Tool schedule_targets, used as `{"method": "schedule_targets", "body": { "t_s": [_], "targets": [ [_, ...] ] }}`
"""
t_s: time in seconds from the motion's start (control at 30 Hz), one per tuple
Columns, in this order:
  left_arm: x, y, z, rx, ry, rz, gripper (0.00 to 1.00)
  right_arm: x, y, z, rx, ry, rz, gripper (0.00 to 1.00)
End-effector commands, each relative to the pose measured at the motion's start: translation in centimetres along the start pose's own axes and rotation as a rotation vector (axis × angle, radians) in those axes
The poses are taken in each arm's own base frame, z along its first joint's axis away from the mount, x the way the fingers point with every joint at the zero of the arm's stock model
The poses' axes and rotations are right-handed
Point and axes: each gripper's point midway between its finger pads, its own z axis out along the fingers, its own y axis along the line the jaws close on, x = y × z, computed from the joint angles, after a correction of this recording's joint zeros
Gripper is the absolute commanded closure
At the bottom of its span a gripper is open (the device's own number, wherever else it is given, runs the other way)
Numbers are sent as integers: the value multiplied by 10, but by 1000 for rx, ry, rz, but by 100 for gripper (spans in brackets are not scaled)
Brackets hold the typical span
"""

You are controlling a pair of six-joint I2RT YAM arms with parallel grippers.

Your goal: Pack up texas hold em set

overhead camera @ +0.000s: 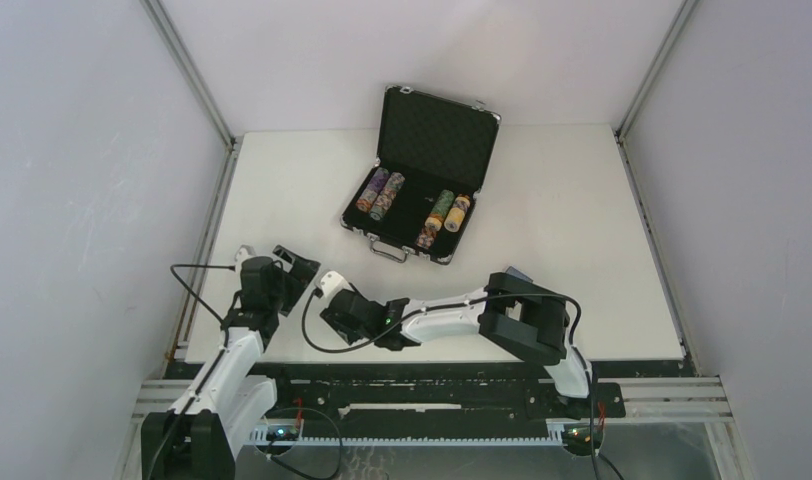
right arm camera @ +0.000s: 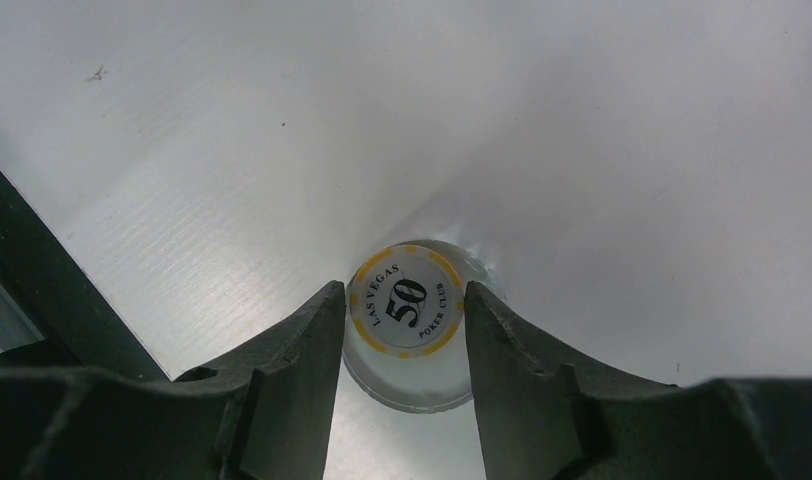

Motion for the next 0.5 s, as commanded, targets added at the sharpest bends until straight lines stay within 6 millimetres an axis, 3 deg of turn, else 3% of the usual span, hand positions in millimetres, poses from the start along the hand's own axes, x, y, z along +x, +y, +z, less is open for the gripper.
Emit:
{"method": "schedule_targets", "body": {
  "t_s": [0.0, 0.33, 0.47],
  "targets": [
    [-1, -5, 0, 39, -5, -2, 0, -9, 7, 0, 12, -26, -28, 45],
    [1, -5, -1, 47, 1, 0, 0, -1, 5, 1, 54, -12, -61, 46],
    [1, -6, -1, 53, 2, -1, 0, 1, 5, 1, 55, -8, -63, 41]
  ]
}}
